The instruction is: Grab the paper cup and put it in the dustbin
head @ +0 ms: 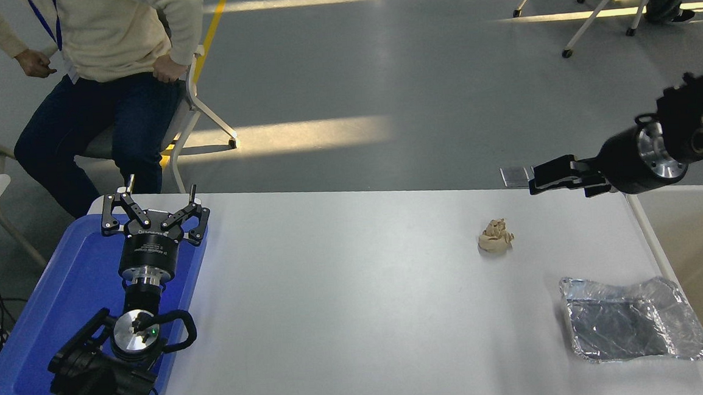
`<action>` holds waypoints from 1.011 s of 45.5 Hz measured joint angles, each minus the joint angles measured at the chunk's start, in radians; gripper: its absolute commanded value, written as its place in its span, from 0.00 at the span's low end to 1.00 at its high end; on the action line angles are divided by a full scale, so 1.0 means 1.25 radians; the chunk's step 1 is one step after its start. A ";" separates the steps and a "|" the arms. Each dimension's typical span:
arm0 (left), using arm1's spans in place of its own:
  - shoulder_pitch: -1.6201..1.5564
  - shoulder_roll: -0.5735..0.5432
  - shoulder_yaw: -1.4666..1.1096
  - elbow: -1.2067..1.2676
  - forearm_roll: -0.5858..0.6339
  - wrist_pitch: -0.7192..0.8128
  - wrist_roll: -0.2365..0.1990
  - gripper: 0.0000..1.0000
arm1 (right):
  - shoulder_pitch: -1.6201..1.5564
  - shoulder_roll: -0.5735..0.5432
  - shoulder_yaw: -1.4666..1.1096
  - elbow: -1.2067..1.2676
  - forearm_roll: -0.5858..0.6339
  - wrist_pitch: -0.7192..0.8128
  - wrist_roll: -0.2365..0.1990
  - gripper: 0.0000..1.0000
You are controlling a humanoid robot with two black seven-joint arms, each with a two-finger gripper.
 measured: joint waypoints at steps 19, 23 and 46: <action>0.000 0.000 0.000 0.000 0.000 0.000 0.000 1.00 | 0.131 0.059 -0.007 0.121 0.169 0.133 -0.021 1.00; 0.000 0.000 0.000 0.000 0.000 0.000 0.000 1.00 | 0.151 0.068 -0.007 0.129 0.195 0.174 -0.021 1.00; 0.000 0.000 0.000 0.000 0.000 0.000 -0.001 1.00 | 0.189 0.160 -0.010 0.137 0.138 0.227 -0.018 1.00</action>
